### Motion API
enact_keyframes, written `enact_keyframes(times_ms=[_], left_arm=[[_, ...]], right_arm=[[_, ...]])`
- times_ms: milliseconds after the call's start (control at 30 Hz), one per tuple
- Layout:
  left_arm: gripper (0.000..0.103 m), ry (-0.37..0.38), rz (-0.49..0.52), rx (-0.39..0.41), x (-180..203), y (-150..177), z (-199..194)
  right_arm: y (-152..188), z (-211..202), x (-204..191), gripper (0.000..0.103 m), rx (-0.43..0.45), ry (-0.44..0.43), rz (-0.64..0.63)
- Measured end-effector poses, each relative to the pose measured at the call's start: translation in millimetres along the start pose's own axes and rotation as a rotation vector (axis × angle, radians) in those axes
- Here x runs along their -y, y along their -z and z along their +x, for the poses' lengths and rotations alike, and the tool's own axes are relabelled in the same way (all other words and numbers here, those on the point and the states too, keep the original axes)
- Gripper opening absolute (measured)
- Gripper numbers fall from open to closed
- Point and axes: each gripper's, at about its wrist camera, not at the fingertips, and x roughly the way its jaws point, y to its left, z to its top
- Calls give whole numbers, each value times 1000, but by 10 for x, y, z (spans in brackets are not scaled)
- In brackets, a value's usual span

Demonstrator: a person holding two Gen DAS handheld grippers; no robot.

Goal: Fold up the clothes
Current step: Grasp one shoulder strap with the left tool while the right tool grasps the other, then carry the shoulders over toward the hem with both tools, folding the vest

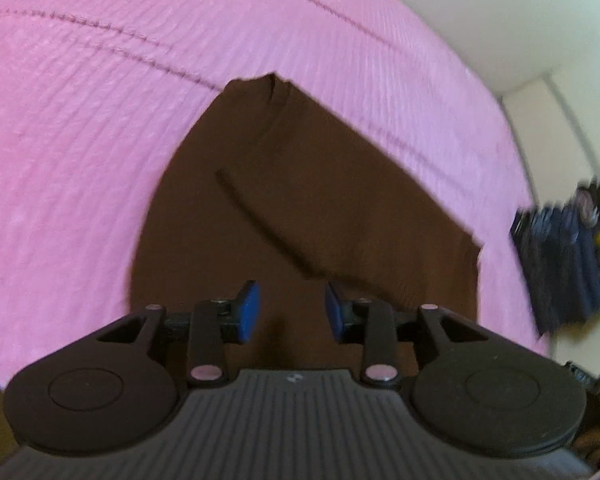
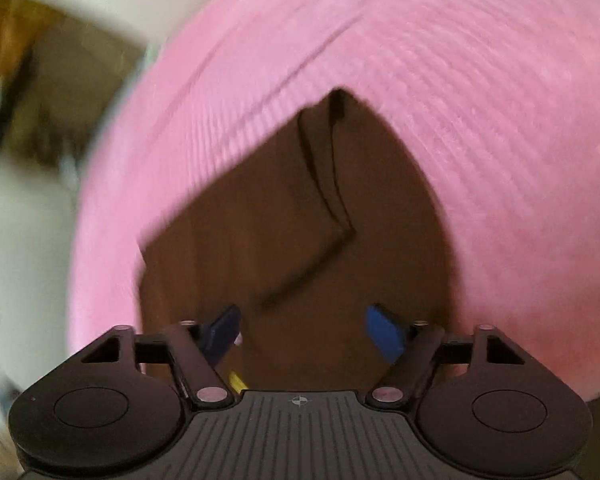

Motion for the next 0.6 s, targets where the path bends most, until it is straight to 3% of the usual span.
enact_keyframes(times_ms=[133, 300, 367, 567, 600], left_arm=[[32, 37, -138, 5, -124, -244, 345], [33, 24, -259, -34, -339, -399, 760], [36, 30, -307, -33, -417, -430, 851], [35, 42, -303, -47, -453, -496, 994], [29, 41, -293, -50, -458, -502, 998]], right_arm=[[-207, 180, 171, 55, 50, -63, 196], [-303, 357, 309, 52, 74, -49, 298], [-320, 443, 339, 43, 67, -42, 325], [-323, 693, 401, 32, 46, 9, 354], [-289, 688, 398, 12, 50, 13, 347]])
